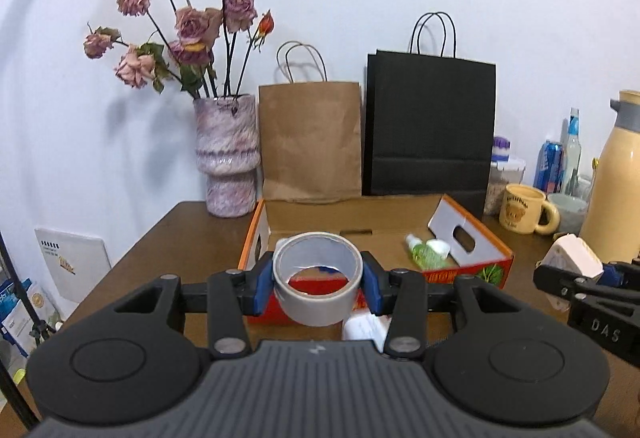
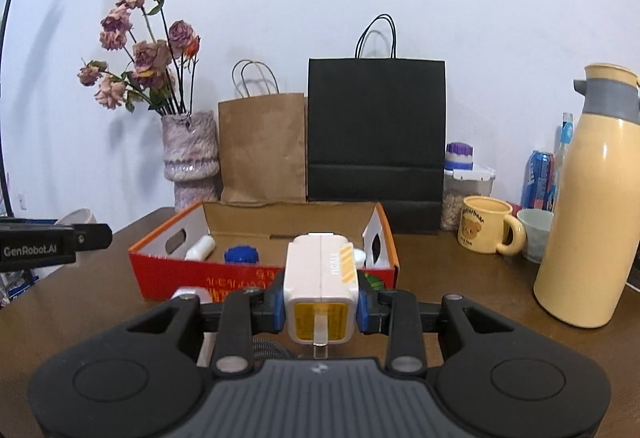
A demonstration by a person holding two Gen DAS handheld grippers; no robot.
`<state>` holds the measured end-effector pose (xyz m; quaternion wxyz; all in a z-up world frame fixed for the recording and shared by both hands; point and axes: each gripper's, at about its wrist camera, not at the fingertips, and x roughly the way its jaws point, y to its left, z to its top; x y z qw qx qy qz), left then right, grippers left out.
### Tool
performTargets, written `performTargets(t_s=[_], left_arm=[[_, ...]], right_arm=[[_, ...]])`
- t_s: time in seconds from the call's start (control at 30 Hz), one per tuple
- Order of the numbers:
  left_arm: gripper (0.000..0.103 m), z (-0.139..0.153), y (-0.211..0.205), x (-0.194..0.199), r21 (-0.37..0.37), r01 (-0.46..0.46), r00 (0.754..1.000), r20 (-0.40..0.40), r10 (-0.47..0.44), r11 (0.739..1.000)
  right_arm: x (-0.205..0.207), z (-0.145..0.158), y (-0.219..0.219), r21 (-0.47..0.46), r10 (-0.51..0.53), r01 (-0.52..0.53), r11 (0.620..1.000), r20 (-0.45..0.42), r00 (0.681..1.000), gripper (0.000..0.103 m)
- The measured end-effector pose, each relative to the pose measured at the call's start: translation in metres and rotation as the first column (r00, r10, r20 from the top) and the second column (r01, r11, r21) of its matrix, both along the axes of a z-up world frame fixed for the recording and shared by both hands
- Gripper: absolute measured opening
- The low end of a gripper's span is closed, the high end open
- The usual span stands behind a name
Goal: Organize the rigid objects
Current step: 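Carry the tape roll in the left tool while the right tool carries the charger into the box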
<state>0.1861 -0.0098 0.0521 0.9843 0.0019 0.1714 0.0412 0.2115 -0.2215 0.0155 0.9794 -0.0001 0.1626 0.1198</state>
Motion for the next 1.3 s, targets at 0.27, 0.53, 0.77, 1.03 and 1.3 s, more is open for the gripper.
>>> performTargets(t_s=[0.27, 0.53, 0.77, 1.03, 1.3], left_arm=[[0.045, 0.009, 0.002, 0.020, -0.033, -0.018, 1.000, 0.016, 0.019, 0.999], [0.045, 0.011, 0.005, 0.045, -0.057, -0.050, 0.999, 0.014, 0.051, 0.997], [0.045, 0.013, 0.004, 0.066, -0.068, -0.066, 0.997, 0.024, 0.068, 0.995], [0.045, 0.013, 0.010, 0.096, -0.084, -0.105, 0.994, 0.013, 0.107, 0.991], [0.045, 0.006, 0.015, 0.127, -0.078, -0.124, 0.992, -0.014, 0.123, 0.989]], right_arm=[[0.020, 0.017, 0.005, 0.021, -0.003, 0.002, 1.000, 0.023, 1.000, 0.031], [0.043, 0.028, 0.013, 0.025, 0.008, -0.009, 1.000, 0.043, 0.999, 0.031], [0.068, 0.029, 0.018, 0.011, 0.024, -0.024, 1.000, 0.020, 1.000, 0.031], [0.095, 0.029, 0.023, 0.005, 0.035, -0.035, 0.999, 0.003, 0.999, 0.031], [0.126, 0.029, 0.029, 0.006, 0.037, -0.037, 0.999, -0.002, 0.999, 0.031]])
